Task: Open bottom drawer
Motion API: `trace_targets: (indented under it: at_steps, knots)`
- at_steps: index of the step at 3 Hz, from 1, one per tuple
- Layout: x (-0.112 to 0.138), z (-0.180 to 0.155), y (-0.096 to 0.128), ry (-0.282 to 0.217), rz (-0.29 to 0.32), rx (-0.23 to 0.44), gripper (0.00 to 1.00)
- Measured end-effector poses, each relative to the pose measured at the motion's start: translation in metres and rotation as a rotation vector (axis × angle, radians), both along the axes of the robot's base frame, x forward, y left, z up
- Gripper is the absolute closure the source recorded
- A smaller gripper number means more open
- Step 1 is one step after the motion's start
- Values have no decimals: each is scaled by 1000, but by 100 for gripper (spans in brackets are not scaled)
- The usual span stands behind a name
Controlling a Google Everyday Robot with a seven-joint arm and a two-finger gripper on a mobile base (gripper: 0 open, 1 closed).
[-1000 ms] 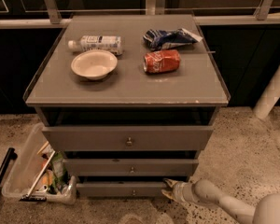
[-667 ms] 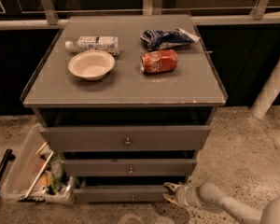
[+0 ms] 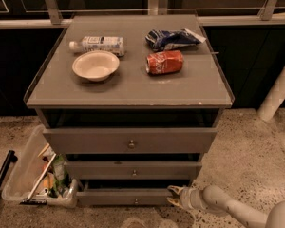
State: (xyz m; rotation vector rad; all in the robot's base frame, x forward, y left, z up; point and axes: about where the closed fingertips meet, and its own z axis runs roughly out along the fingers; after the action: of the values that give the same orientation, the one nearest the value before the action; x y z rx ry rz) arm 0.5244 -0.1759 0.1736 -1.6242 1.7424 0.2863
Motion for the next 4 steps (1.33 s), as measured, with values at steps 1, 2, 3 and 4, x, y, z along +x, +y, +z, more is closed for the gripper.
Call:
trace_targets:
  at_steps: [1, 2, 3, 4]
  knots:
    - [0, 0, 0, 0, 0, 0, 57]
    - [0, 0, 0, 0, 0, 0, 34]
    - [-1, -17, 0, 36, -3, -2, 11]
    - [-1, -16, 0, 36, -3, -2, 13]
